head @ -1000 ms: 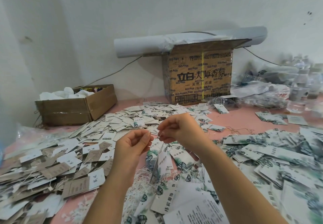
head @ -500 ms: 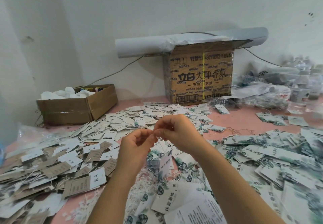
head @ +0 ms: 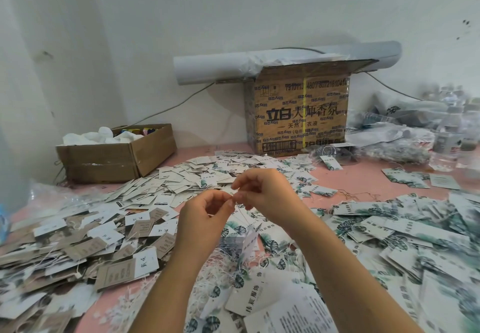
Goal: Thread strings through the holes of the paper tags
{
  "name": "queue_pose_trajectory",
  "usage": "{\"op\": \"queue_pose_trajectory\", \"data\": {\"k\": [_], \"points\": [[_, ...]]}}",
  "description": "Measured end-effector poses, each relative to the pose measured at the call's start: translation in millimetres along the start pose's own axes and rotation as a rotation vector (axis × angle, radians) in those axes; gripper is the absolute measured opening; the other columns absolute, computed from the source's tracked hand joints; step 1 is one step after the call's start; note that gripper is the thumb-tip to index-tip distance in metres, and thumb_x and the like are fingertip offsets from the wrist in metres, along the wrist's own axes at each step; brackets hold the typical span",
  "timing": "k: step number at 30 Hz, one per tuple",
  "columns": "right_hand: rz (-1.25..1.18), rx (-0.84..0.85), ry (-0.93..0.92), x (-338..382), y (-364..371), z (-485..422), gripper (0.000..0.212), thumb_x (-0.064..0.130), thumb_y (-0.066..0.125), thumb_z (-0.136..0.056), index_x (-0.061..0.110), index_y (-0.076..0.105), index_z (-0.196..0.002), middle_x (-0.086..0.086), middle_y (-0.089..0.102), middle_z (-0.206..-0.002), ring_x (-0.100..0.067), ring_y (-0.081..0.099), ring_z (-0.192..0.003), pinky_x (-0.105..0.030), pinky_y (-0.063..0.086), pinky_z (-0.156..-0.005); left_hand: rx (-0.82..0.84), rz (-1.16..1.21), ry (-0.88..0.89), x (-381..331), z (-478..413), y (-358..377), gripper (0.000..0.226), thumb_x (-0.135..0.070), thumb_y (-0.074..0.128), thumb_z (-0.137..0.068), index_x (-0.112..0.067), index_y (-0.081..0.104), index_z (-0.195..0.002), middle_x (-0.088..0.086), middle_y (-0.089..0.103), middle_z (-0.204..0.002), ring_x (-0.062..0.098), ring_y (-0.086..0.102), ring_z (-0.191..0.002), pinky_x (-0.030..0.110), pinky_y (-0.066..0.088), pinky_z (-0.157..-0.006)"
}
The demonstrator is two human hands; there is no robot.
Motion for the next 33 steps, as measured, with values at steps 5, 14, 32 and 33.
{"op": "queue_pose_trajectory", "data": {"k": [5,14,32,33], "points": [[-0.008,-0.005,0.027,-3.3,-1.2,0.7,0.018,0.005,0.074,-0.075,0.017,0.064,-0.068,-0.008,0.066,-0.065,-0.012,0.056,-0.055,-0.031,0.054,-0.061,0.032,-0.103,0.042,-6.2,0.1,0.1,0.017,-0.015,0.069,-0.083,-0.03,0.066,-0.075,-0.011,0.067,-0.067,-0.001,0.059,-0.064,0.009,0.043,-0.055],[-0.139,0.048,0.031,-1.7,3.5,2.4,0.006,0.003,0.071,-0.077,0.006,0.068,-0.073,-0.008,0.064,-0.063,-0.009,0.055,-0.052,-0.021,0.052,-0.057,0.078,-0.097,0.054,-10.4,0.5,0.8,0.019,-0.013,0.069,-0.082,-0.03,0.064,-0.074,-0.012,0.067,-0.067,-0.001,0.061,-0.065,0.006,0.042,-0.059],[-0.461,0.168,0.085,-1.8,13.6,4.5,0.014,0.002,0.061,-0.085,0.008,0.064,-0.073,0.001,0.062,-0.06,-0.007,0.055,-0.054,-0.02,0.051,-0.054,0.009,0.113,0.04,-11.3,-2.6,-10.4,0.02,-0.042,0.067,-0.061,-0.025,0.063,-0.071,-0.016,0.066,-0.063,-0.004,0.054,-0.053,0.011,0.044,-0.053],[-0.48,0.179,0.087,-1.6,14.2,5.1,0.014,0.002,0.061,-0.085,0.008,0.064,-0.073,0.0,0.062,-0.061,-0.007,0.055,-0.054,-0.02,0.051,-0.055,0.013,0.119,0.041,-11.1,-3.0,-9.9,0.023,-0.044,0.067,-0.059,-0.024,0.063,-0.07,-0.016,0.066,-0.062,-0.005,0.054,-0.052,0.01,0.043,-0.053]]}}
Point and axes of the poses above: each hand's wrist, its own z-axis away from the middle knuckle, its own y-axis out of the palm, x = y × z, the point moved 9 cm from there along -z, towards the middle knuckle
